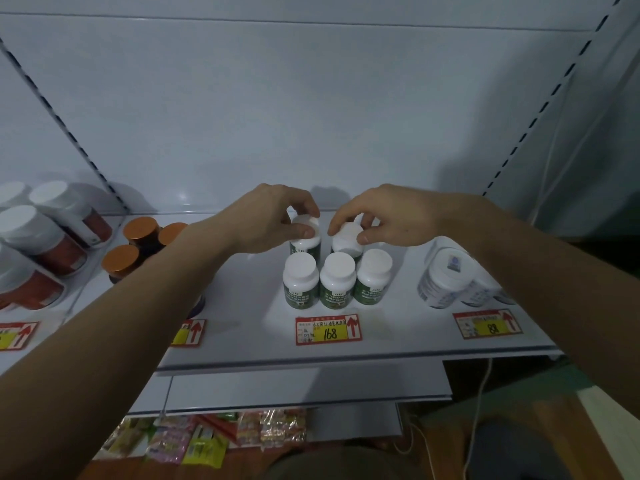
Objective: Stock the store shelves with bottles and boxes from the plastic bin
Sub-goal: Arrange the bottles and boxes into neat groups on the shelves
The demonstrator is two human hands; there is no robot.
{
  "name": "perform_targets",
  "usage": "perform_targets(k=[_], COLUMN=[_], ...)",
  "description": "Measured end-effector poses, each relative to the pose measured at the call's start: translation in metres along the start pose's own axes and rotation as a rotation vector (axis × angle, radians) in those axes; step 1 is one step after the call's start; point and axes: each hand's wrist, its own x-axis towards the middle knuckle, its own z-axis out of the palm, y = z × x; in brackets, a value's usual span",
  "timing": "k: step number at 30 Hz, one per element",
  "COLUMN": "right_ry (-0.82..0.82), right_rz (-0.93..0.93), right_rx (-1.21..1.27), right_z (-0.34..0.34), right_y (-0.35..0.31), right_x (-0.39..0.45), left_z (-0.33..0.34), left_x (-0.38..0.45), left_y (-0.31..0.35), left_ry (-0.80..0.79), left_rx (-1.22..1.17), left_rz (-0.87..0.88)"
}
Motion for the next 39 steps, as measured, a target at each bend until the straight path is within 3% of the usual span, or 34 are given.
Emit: perform_targets(k=[16, 18, 21, 23, 26, 31, 34, 39], right_ry=[0.058, 0.146, 0.440, 0.539, 0.471, 0.237, 0.256, 0.321], right_rz=[0.047, 0.072, 0.097, 0.129, 0.181, 0.268, 0.251, 0.305], right_rx=[0.069, 0.118, 0.246, 0.294, 0.248, 0.105, 0.112, 0.118], right_z=[0.010, 0.014, 0.021, 0.026, 0.034, 0.048, 0.060, 0.063], right_y=[0.002, 0.002, 0.000, -0.003, -0.008, -0.014, -0.017, -0.023], right_x=[-0.012, -0.015, -0.023, -0.030, -0.044, -0.055, -0.047, -0.044], left_z=[0.002, 0.002, 0.003, 0.004, 0.007, 0.027, 0.044, 0.075], left_x=[0.002, 0.001, -0.002, -0.010, -0.033, -0.062, -0.067, -0.066], left_y=[0.008, 0.009, 0.010, 0.012, 0.013, 0.009, 0.005, 0.007], left_ry=[-0.041, -0.062, -0.051, -0.006, 0.060, -0.003, 0.023, 0.170], left_rx=[0.021, 0.019, -0.016, -0.080, -0.101, -0.087, -0.238, -0.376], left_rz=[0.060, 0.056, 0.045, 0.016, -0.052, -0.197, -0.265, -0.229])
